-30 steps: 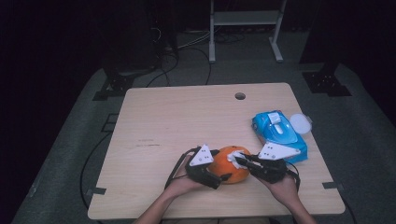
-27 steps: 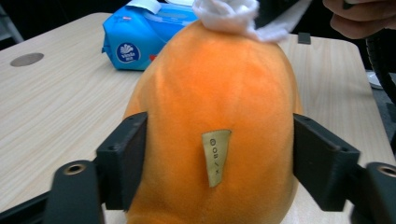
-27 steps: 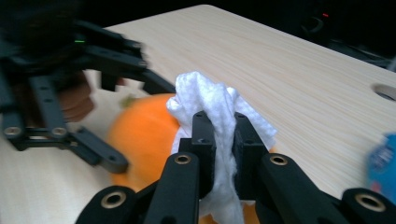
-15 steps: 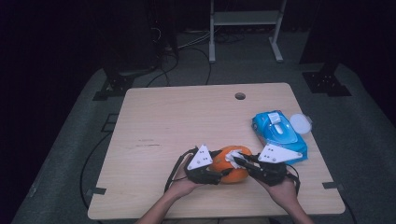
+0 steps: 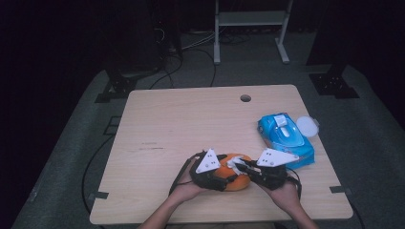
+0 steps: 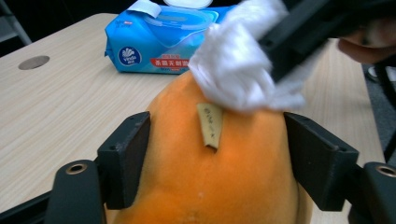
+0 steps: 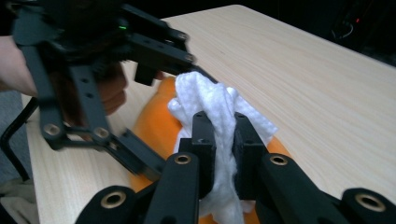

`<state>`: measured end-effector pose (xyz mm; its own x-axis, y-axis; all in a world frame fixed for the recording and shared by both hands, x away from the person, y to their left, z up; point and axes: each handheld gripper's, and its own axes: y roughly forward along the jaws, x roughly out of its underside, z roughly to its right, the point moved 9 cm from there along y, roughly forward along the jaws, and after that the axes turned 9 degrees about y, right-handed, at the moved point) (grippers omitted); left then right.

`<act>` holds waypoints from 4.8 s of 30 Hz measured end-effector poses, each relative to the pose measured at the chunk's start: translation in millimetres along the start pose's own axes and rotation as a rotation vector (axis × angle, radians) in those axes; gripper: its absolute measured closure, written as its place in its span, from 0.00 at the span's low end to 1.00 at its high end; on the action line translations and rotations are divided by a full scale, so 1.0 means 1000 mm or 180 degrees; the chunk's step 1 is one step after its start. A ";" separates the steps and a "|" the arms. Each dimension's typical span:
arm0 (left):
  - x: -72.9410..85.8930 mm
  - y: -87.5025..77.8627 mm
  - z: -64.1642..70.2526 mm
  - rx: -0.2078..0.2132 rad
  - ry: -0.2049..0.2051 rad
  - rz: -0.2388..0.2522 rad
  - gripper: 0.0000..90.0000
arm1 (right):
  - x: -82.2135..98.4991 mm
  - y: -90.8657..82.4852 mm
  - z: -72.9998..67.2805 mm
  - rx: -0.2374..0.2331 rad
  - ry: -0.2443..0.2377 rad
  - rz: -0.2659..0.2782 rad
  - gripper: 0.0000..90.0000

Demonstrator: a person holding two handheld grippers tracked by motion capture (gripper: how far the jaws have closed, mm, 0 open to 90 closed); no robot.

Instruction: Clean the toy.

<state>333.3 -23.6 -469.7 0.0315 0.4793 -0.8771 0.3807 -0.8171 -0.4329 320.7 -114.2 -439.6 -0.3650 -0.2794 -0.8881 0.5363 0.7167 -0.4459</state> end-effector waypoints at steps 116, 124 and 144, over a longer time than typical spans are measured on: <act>-0.009 -0.002 -0.004 -0.0057 -0.0327 0.0135 0.29 | 0.000 -0.020 0.022 0.0076 0.0169 0.0140 0.90; -0.011 0.000 0.003 -0.0009 -0.0338 0.0145 0.29 | -0.001 -0.019 0.025 0.0086 0.0163 0.0090 0.90; -0.007 0.004 0.025 0.0405 0.0094 0.0060 0.33 | 0.003 -0.035 0.045 0.0155 0.0264 0.0020 0.90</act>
<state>310.9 -37.9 -470.9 0.0653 0.4712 -0.8796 0.2595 -0.8592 -0.4409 334.9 -168.4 -432.1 -0.4222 -0.2197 -0.8795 0.5744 0.6857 -0.4470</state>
